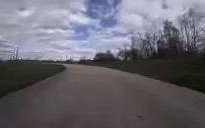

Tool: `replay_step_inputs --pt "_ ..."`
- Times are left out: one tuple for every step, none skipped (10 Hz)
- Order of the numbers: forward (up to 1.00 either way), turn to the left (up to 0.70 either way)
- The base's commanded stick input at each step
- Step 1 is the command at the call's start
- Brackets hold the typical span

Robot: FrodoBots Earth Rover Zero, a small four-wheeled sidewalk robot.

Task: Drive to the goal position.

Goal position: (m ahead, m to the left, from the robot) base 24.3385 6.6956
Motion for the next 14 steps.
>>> replay_step_inputs --pt "1.0 0.0" --pt "1.0 0.0" --pt "1.0 0.0" --pt "1.0 0.0" --pt "1.0 0.0" --pt "1.0 0.0" --pt "1.0 0.0" --pt "1.0 0.0" --pt "1.0 0.0" --pt "1.0 0.0" --pt "1.0 0.0" --pt "1.0 0.0" --pt "1.0 0.0" --pt "1.0 0.0"
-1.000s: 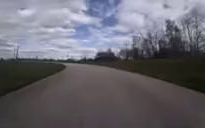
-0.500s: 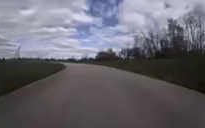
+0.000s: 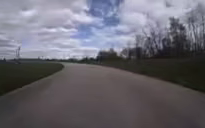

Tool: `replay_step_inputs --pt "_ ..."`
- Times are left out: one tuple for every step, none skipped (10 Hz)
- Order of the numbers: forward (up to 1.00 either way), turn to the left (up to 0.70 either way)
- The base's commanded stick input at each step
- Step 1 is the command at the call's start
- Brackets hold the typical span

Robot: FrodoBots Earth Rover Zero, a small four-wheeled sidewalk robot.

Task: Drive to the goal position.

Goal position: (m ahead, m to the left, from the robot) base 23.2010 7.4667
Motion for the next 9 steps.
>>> replay_step_inputs --pt "1.0 0.0" --pt "1.0 0.0" --pt "1.0 0.0" --pt "1.0 0.0" --pt "1.0 0.0" --pt "1.0 0.0" --pt "1.0 0.0" --pt "1.0 0.0" --pt "1.0 0.0"
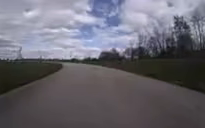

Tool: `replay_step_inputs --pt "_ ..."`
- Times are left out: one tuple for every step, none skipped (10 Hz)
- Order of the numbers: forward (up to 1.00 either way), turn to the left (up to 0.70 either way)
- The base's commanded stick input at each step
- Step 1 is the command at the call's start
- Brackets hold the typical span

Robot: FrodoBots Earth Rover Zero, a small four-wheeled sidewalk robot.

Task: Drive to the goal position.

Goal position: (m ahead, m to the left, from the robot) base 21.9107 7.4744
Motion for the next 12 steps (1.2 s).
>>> replay_step_inputs --pt "1.0 0.0" --pt "1.0 0.0" --pt "1.0 0.0" --pt "1.0 0.0" --pt "1.0 0.0" --pt "1.0 0.02" --pt "1.0 0.06" --pt "1.0 0.1" --pt "1.0 0.29" --pt "1.0 0.22" --pt "1.0 0.08" --pt "1.0 0.02"
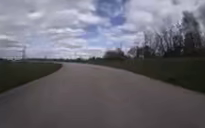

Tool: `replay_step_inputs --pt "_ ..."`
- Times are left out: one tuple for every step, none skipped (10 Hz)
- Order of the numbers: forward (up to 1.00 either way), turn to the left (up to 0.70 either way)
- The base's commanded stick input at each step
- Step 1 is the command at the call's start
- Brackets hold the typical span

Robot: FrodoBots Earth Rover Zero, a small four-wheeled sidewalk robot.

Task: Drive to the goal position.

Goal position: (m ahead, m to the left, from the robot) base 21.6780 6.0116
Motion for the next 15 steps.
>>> replay_step_inputs --pt "1.0 0.02" --pt "1.0 0.02" --pt "1.0 0.02" --pt "1.0 0.02" --pt "1.0 0.0" --pt "1.0 0.02" --pt "1.0 0.0" --pt "1.0 0.02" --pt "1.0 0.02" --pt "1.0 0.01" --pt "1.0 0.0" --pt "1.0 0.0" --pt "1.0 0.0" --pt "1.0 0.01" --pt "1.0 0.02"
